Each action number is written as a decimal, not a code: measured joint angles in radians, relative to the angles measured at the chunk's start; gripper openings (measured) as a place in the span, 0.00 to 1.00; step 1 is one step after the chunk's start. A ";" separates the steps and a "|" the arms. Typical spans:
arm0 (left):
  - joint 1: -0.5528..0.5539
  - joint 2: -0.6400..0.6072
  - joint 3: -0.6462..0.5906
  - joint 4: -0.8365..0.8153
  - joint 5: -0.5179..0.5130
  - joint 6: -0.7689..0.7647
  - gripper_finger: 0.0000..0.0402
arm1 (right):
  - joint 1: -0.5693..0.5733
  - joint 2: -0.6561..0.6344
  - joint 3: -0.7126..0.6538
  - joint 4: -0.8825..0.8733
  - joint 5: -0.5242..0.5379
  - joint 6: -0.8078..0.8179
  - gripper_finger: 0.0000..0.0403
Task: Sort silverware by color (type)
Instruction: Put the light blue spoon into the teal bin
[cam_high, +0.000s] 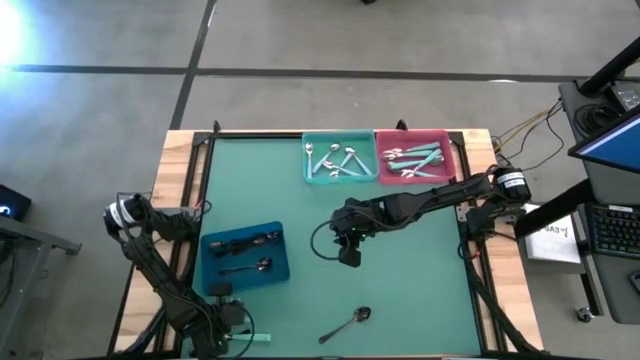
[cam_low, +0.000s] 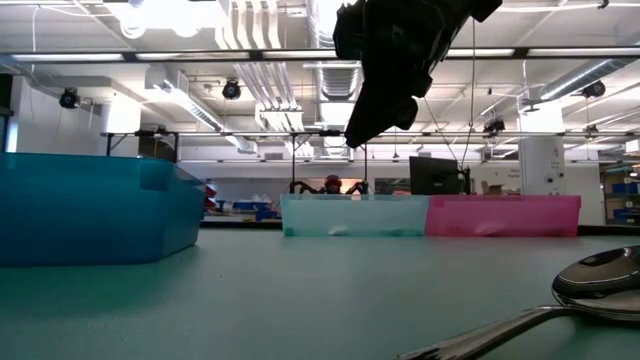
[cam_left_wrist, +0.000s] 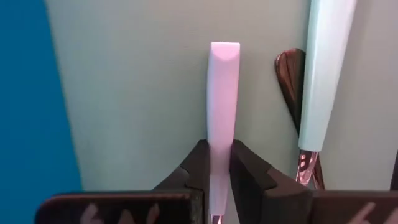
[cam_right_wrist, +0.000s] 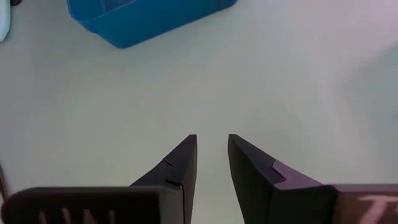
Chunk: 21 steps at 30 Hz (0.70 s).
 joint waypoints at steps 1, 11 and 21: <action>0.000 -0.002 0.001 -0.002 0.000 -0.005 0.05 | 0.000 0.000 0.000 0.000 0.000 0.000 0.21; 0.002 -0.068 0.083 -0.176 -0.162 -0.033 0.05 | 0.000 0.000 0.000 0.002 0.000 0.000 0.21; 0.000 -0.107 0.183 -0.255 -0.437 -0.039 0.05 | 0.000 0.000 0.000 0.005 0.000 0.000 0.18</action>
